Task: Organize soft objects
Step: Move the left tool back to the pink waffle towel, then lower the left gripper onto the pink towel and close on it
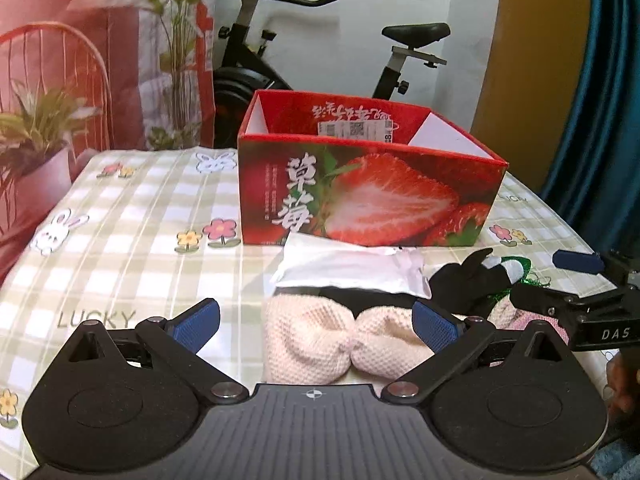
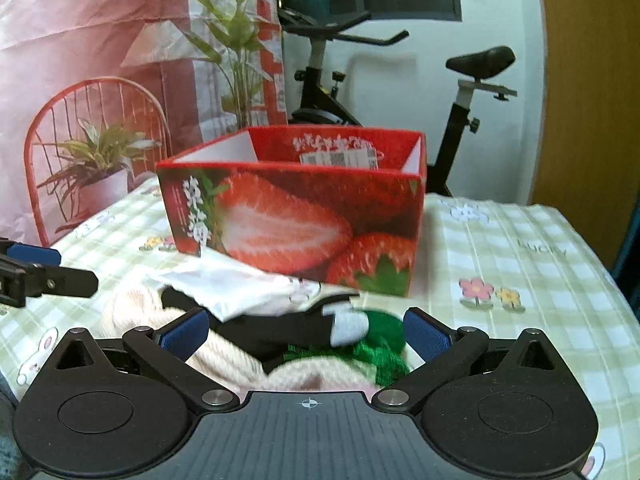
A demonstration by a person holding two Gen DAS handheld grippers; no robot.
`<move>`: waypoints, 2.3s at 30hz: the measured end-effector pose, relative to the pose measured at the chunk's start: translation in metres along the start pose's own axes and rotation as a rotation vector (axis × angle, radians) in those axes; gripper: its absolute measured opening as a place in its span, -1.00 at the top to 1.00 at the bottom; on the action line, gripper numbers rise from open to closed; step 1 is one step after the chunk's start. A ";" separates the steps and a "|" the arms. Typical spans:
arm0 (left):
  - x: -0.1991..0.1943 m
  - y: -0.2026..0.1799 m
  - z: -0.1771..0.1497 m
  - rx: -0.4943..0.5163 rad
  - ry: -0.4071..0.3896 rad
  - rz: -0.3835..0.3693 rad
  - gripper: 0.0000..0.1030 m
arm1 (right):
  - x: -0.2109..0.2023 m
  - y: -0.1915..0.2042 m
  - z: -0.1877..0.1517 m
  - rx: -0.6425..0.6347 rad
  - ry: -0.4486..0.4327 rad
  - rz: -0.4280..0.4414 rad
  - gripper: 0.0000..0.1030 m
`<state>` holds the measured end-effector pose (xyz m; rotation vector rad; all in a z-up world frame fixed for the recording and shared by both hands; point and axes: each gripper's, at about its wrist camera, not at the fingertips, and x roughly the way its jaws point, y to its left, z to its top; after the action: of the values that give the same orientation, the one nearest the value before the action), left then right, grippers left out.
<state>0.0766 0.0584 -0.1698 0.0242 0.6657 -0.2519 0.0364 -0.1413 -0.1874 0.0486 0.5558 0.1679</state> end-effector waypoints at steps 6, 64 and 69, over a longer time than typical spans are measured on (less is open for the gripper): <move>0.009 -0.001 -0.007 -0.014 0.042 -0.027 -1.00 | 0.002 0.001 -0.005 -0.013 0.020 0.012 -0.99; 0.083 -0.007 -0.011 -0.111 0.351 -0.238 0.17 | 0.046 0.010 -0.012 0.029 0.328 0.170 0.09; 0.086 0.000 -0.005 -0.172 0.385 -0.253 0.17 | 0.046 0.010 -0.014 0.024 0.319 0.166 0.09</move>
<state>0.1383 0.0396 -0.2265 -0.1814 1.0736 -0.4384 0.0660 -0.1237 -0.2219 0.0927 0.8728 0.3344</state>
